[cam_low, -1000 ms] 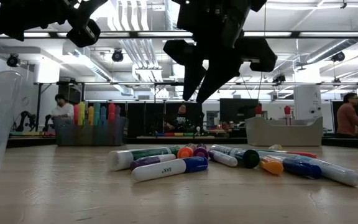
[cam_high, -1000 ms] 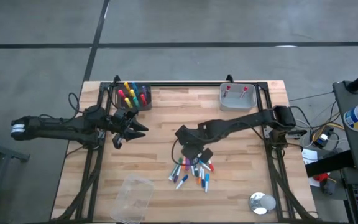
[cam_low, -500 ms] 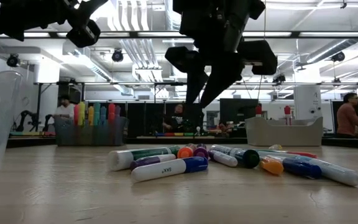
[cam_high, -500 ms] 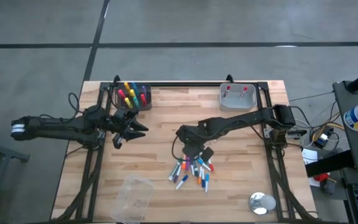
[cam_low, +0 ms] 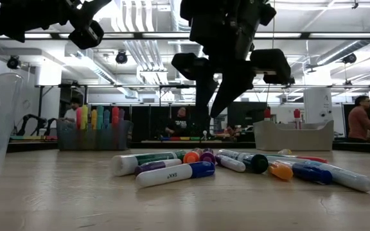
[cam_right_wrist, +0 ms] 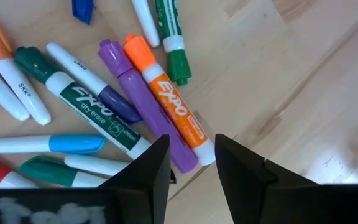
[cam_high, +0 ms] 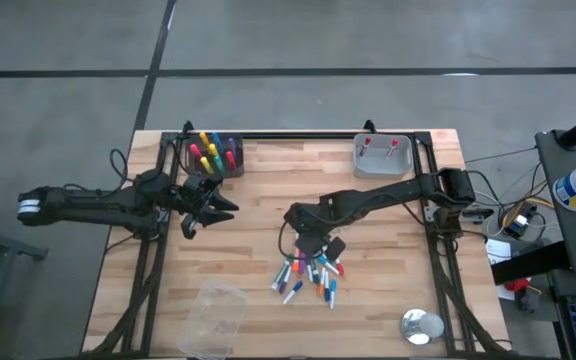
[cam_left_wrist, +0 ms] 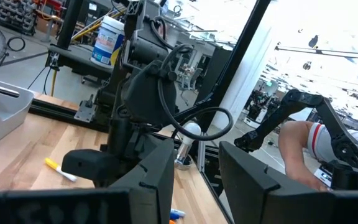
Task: Pick & Place Markers
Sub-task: Put the violet highlighter pen into the black bin
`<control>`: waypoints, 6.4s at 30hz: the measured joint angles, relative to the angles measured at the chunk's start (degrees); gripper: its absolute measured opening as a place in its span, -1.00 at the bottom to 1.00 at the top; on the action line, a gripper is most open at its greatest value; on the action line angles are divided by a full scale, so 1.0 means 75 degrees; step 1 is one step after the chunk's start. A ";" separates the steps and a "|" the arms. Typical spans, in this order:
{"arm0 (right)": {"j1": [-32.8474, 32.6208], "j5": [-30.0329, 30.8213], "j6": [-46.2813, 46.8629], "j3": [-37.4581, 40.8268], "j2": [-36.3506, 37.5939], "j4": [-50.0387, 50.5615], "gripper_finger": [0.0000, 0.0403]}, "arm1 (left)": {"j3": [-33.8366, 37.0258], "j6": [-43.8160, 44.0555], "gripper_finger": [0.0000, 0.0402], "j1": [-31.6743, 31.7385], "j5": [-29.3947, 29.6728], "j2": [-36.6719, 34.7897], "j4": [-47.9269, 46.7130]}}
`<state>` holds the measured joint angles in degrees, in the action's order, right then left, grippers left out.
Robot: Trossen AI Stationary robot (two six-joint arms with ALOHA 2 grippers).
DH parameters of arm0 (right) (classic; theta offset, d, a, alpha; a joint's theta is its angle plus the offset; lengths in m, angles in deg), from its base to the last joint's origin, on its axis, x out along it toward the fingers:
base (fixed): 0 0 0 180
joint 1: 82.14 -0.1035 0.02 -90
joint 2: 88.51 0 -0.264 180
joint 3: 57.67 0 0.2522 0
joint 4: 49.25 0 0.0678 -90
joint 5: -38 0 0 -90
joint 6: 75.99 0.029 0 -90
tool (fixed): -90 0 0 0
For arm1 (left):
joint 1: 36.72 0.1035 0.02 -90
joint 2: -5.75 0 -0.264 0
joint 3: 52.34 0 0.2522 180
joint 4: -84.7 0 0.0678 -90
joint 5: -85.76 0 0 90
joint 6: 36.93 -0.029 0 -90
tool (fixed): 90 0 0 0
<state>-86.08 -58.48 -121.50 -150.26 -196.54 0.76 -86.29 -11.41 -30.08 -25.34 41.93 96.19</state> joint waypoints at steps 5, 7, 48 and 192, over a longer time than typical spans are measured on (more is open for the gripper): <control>-0.0003 -0.0032 -0.0014 0.0079 0.0000 -0.0202 -0.39 | 0.0000 0.0003 -0.40 0.0002 0.0000 0.0000 0.0000; 0.0000 -0.0150 -0.0023 0.0118 0.0000 -0.0233 -0.39 | 0.0000 0.0015 -0.41 0.0002 0.0000 0.0000 0.0000; -0.0023 0.0266 -0.1776 0.0481 -0.0799 -0.0716 -0.55 | 0.0096 0.0204 -0.41 0.0000 0.0000 0.0003 0.0001; 0.0641 -0.0016 0.5779 -0.3119 -0.0046 0.2152 -0.67 | -0.0495 0.0821 -0.40 0.0008 0.0899 0.0962 -0.1581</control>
<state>-81.27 -58.60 -78.16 -173.65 -196.88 16.90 -90.01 -5.26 -30.02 -18.59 49.14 84.34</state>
